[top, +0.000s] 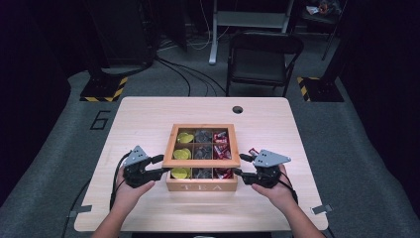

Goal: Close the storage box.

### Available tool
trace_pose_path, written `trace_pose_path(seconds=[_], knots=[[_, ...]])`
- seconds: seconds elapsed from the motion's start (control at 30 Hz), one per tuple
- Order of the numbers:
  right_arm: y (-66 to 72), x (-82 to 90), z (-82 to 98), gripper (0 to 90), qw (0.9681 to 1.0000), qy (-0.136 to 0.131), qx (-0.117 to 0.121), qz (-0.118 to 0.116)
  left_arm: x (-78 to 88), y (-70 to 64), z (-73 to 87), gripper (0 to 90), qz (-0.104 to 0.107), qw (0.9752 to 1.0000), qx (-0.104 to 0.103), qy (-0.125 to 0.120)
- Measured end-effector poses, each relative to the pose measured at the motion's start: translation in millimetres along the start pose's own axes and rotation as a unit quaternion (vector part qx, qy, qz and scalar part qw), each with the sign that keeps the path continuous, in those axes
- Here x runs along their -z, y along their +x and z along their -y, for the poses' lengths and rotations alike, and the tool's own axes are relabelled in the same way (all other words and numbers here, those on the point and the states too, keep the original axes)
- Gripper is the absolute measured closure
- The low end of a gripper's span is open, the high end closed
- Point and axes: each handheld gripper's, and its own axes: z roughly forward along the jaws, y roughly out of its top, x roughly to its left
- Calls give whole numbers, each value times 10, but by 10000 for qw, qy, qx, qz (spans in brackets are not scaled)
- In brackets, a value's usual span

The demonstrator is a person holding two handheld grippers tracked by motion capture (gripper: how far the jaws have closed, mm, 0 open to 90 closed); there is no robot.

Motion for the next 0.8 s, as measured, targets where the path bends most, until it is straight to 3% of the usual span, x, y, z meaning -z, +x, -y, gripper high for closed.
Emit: trace_pose_path(seconds=[0.17, 0.3, 0.67, 0.8], knots=[[32, -16, 55, 448, 9999, 72, 72, 21, -11, -20, 60, 487, 78, 9999, -71, 108], [51, -23, 82, 449, 9999, 95, -27, 20, -18, -39, 74, 487, 58, 9998, -121, 133], [109, -43, 162, 454, 9994, 204, 253, 119, -55, -90, 155, 486, 126, 9994, -155, 285], [119, -49, 189, 449, 9993, 295, 202, 82, -69, -121, 169, 477, 162, 9991, -208, 341]])
